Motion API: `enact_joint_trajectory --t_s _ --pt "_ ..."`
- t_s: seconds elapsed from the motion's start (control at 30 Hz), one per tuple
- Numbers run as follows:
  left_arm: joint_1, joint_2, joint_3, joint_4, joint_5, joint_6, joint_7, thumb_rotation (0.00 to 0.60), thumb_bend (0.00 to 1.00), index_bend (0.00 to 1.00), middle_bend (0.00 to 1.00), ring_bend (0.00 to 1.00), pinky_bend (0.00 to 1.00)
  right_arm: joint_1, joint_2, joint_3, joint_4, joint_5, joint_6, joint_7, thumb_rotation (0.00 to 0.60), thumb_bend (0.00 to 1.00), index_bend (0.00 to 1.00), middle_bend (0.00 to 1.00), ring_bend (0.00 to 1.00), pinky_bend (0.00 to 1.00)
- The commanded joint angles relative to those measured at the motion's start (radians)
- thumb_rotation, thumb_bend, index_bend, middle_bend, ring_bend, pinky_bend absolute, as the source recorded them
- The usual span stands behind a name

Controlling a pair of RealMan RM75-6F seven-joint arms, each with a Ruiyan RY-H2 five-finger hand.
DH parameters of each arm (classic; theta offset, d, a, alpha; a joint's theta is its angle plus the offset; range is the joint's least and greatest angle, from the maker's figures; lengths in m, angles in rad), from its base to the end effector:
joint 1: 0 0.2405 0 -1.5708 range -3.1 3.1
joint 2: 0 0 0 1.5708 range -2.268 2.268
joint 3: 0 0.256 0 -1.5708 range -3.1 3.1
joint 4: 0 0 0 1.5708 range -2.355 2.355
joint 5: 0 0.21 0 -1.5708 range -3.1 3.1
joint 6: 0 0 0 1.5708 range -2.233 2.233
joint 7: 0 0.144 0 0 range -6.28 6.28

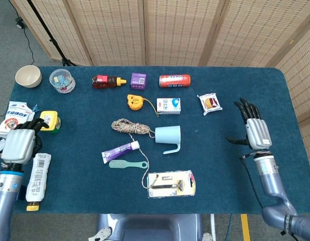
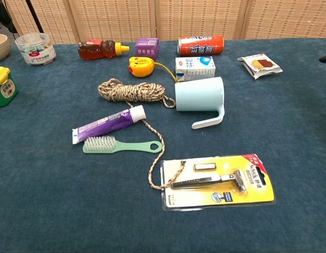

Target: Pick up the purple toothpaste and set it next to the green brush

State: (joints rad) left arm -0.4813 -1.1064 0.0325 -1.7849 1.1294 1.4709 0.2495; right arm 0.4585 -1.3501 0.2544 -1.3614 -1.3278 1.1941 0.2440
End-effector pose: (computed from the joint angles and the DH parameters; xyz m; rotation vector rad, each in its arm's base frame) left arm -0.2499 0.2681 0.1493 -1.4246 -0.8420 -0.8483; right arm -0.2570 -0.3374 0.1107 1.3659 -1.0599 1.2387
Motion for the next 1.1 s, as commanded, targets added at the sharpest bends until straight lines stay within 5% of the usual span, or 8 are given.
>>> enact_joint_trajectory --t_s 0.03,0.53,1.1 --pt "0.043 0.015 0.01 0.013 0.025 0.026 -0.024 0.6 0.98 0.36 0.28 0.3 0.33 -0.037 0.058 -0.038 -0.064 0.004 0.004 -0.073 0.6 0.0 0.09 0.0 0.0 0.0" --pt "0.227 0.006 0.035 0.04 0.154 0.139 -0.083 0.6 0.97 0.36 0.28 0.29 0.33 -0.187 0.172 -0.111 -0.314 0.076 0.145 -0.339 0.6 0.0 0.06 0.0 0.0 0.0" --pt "0.297 0.081 -0.004 -0.017 0.175 0.1 -0.104 0.6 0.97 0.36 0.28 0.28 0.3 -0.28 0.205 -0.153 -0.367 0.003 0.238 -0.323 0.6 0.0 0.05 0.0 0.0 0.0"
